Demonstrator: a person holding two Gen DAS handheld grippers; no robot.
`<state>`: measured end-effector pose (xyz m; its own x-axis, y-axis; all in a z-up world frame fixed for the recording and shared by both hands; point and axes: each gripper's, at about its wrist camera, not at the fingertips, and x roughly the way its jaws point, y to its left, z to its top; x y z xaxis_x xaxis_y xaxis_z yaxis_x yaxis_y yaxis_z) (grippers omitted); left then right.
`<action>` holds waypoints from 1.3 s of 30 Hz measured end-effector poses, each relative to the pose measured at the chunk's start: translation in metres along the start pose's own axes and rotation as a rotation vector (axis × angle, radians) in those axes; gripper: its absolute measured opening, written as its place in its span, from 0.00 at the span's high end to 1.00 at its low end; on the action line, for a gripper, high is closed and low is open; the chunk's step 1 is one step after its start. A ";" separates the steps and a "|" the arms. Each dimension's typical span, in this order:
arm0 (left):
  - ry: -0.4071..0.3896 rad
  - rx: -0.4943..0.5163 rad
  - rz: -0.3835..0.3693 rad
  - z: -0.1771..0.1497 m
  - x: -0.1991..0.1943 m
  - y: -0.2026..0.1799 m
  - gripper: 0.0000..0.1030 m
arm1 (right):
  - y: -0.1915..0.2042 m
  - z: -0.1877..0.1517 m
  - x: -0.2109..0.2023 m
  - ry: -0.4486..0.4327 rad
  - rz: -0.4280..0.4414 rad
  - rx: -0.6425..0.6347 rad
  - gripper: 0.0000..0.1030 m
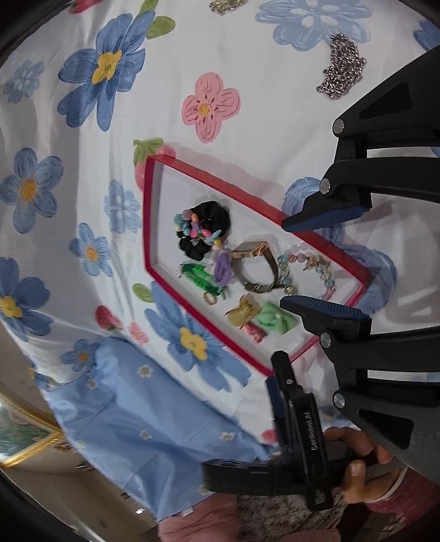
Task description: Organize jewelry
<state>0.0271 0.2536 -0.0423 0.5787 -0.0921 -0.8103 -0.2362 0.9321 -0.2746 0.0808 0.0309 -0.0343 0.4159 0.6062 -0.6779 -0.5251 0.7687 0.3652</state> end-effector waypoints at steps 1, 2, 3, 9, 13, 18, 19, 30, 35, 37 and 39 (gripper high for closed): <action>-0.017 -0.014 -0.011 -0.002 -0.006 0.001 0.21 | -0.001 -0.001 -0.005 -0.027 0.012 0.017 0.52; -0.037 -0.030 -0.022 -0.005 -0.013 0.001 0.19 | -0.002 -0.002 -0.008 -0.046 0.022 0.029 0.49; -0.055 -0.041 -0.029 -0.008 -0.020 0.001 0.13 | -0.003 -0.003 -0.013 -0.075 0.036 0.049 0.42; -0.140 -0.054 -0.016 -0.025 -0.060 -0.004 0.08 | -0.001 -0.009 -0.047 -0.221 0.084 0.083 0.30; -0.202 0.016 0.048 -0.028 -0.089 -0.018 0.08 | 0.016 -0.007 -0.077 -0.296 0.073 0.019 0.22; -0.313 0.085 0.165 -0.036 -0.116 -0.036 0.00 | 0.040 -0.010 -0.112 -0.392 0.013 -0.092 0.00; -0.319 0.095 0.172 -0.039 -0.115 -0.037 0.00 | 0.044 -0.014 -0.115 -0.406 0.000 -0.116 0.00; -0.311 0.088 0.241 -0.076 -0.080 -0.037 0.00 | 0.024 -0.067 -0.081 -0.348 -0.094 -0.069 0.00; -0.321 0.108 0.265 -0.092 -0.078 -0.042 0.00 | 0.022 -0.086 -0.072 -0.316 -0.131 -0.081 0.00; -0.350 0.111 0.269 -0.098 -0.082 -0.044 0.00 | 0.021 -0.093 -0.076 -0.328 -0.153 -0.081 0.00; -0.372 0.114 0.270 -0.102 -0.085 -0.046 0.00 | 0.020 -0.097 -0.080 -0.348 -0.173 -0.087 0.00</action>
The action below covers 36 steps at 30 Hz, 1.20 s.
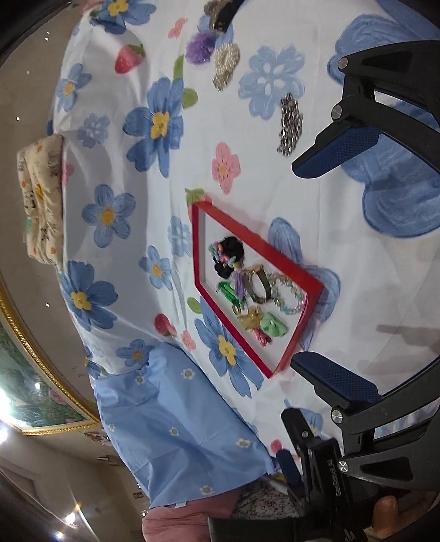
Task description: Organize jewelry
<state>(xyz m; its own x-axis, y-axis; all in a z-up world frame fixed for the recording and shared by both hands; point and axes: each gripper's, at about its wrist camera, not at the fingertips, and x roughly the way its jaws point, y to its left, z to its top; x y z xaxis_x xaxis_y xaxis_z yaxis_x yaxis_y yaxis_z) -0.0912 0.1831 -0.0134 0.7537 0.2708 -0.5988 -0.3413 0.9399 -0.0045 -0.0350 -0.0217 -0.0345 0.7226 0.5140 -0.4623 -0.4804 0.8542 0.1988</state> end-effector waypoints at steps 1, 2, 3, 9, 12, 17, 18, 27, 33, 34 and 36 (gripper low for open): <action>-0.005 0.001 0.003 -0.001 -0.002 -0.001 0.00 | 0.000 -0.001 -0.002 -0.008 -0.010 -0.005 0.00; -0.008 0.002 0.005 -0.002 -0.003 -0.001 0.00 | -0.001 -0.001 -0.003 -0.009 -0.017 -0.005 0.00; -0.011 0.003 0.003 -0.003 -0.005 -0.002 0.00 | -0.003 -0.001 -0.003 -0.004 -0.015 -0.001 0.00; -0.003 0.008 0.021 -0.005 -0.007 -0.003 0.00 | -0.006 -0.002 -0.005 0.005 -0.022 0.001 0.00; -0.004 0.010 0.023 -0.006 -0.008 -0.005 0.00 | -0.006 -0.004 -0.005 0.008 -0.019 0.001 0.00; -0.007 0.013 0.019 -0.007 -0.009 -0.005 0.00 | -0.006 -0.005 -0.006 0.009 -0.023 0.001 0.00; -0.006 0.016 0.021 -0.007 -0.009 -0.006 0.00 | -0.006 -0.005 -0.006 0.009 -0.024 0.000 0.00; 0.001 0.026 0.023 -0.006 -0.009 -0.008 0.00 | -0.006 -0.006 -0.005 0.017 -0.024 0.002 0.00; -0.006 0.020 0.025 -0.005 -0.010 -0.006 0.00 | -0.005 -0.005 -0.006 0.013 -0.021 -0.008 0.00; -0.008 0.021 0.027 -0.005 -0.011 -0.006 0.00 | -0.005 -0.004 -0.007 0.011 -0.022 -0.008 0.00; -0.010 0.025 0.030 -0.005 -0.012 -0.007 0.00 | -0.005 -0.004 -0.007 0.012 -0.022 -0.008 0.00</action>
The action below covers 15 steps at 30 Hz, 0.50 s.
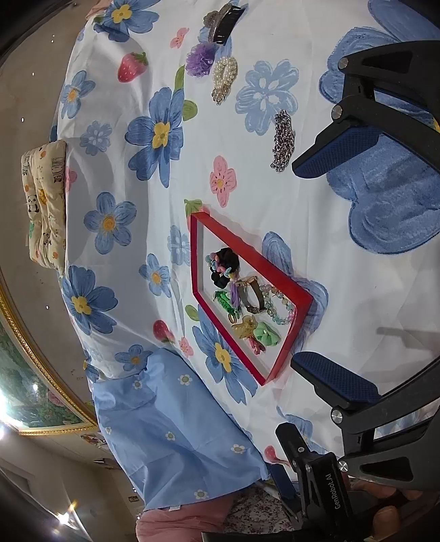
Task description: Organize jewelry
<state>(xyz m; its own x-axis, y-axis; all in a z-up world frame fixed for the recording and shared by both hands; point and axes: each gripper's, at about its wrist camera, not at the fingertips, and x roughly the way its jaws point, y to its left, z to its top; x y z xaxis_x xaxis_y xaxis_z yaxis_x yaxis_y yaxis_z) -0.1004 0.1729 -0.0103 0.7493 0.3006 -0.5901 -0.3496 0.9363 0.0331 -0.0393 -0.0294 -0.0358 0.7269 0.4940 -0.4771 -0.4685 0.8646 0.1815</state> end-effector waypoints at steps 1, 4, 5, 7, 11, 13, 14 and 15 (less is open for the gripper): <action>0.000 -0.001 -0.001 0.000 0.000 0.000 0.00 | 0.000 0.000 0.000 0.000 -0.001 0.000 0.00; 0.007 0.007 0.001 0.000 0.001 -0.001 0.00 | 0.000 0.000 0.000 0.002 0.000 0.000 0.00; 0.008 0.009 0.001 0.001 0.001 -0.001 0.00 | 0.000 0.000 -0.001 0.001 0.001 0.001 0.00; 0.007 0.008 0.000 0.000 0.000 -0.001 0.00 | 0.000 0.000 -0.001 0.004 0.000 0.002 0.00; 0.009 0.014 0.001 0.001 0.000 -0.001 0.00 | 0.000 0.000 -0.001 0.002 0.000 0.000 0.00; 0.012 0.014 -0.003 0.001 0.000 -0.001 0.00 | 0.000 0.000 -0.001 0.002 -0.001 -0.001 0.00; 0.012 0.013 -0.002 0.001 0.000 0.000 0.00 | 0.000 0.000 -0.001 0.001 -0.001 -0.001 0.00; 0.012 0.012 -0.003 0.001 -0.001 0.001 0.00 | 0.000 0.000 -0.001 0.002 -0.002 -0.003 0.00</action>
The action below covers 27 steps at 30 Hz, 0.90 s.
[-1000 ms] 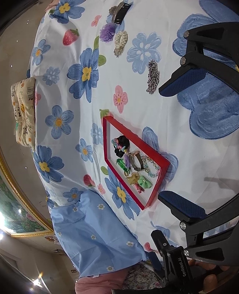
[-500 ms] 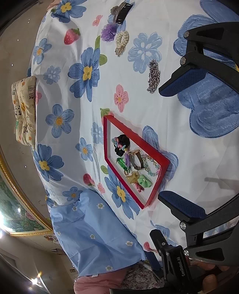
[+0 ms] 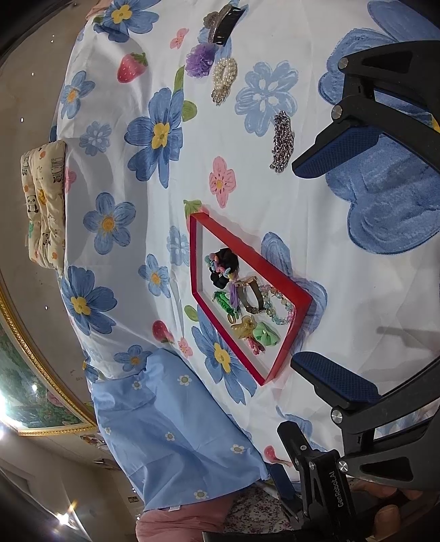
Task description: Organize jewelry
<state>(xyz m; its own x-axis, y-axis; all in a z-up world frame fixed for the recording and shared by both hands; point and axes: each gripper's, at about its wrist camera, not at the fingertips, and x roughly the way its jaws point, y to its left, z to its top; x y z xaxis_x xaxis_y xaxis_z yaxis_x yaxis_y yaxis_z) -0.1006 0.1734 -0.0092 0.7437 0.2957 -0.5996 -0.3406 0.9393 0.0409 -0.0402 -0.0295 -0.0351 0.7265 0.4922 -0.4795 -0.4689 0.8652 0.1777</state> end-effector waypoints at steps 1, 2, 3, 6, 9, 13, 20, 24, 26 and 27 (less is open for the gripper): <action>0.000 0.002 -0.001 0.000 0.001 -0.001 0.00 | 0.000 0.000 0.000 0.000 0.000 -0.002 0.00; 0.000 0.002 0.001 0.000 0.001 0.000 0.00 | 0.001 0.000 0.000 0.000 0.000 -0.004 0.00; -0.001 0.002 0.002 0.000 0.000 0.000 0.00 | 0.001 0.000 0.000 0.001 0.000 -0.005 0.00; 0.000 0.000 -0.001 0.000 0.001 0.000 0.00 | 0.001 0.000 0.000 0.001 0.001 -0.005 0.00; 0.002 0.005 -0.002 0.000 0.001 0.000 0.00 | 0.001 0.000 0.000 0.002 0.001 -0.006 0.00; 0.003 0.003 -0.002 0.001 0.001 0.000 0.00 | 0.002 0.000 0.000 0.004 0.000 -0.008 0.00; 0.005 0.006 0.002 0.001 0.001 0.000 0.00 | 0.002 0.000 0.001 0.004 0.000 -0.008 0.00; 0.004 0.007 0.002 0.001 0.001 0.000 0.00 | 0.002 0.000 0.000 0.002 0.000 -0.009 0.00; 0.006 0.007 -0.001 0.001 0.001 -0.001 0.00 | 0.003 -0.001 0.001 0.002 0.002 -0.010 0.00; 0.006 0.008 -0.001 0.000 0.001 -0.002 0.00 | 0.003 -0.001 0.001 0.002 0.002 -0.010 0.00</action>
<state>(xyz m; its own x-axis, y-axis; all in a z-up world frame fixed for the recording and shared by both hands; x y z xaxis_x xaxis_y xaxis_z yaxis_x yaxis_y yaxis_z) -0.0987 0.1723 -0.0098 0.7406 0.2939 -0.6043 -0.3356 0.9409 0.0464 -0.0416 -0.0268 -0.0356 0.7243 0.4942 -0.4809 -0.4758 0.8629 0.1701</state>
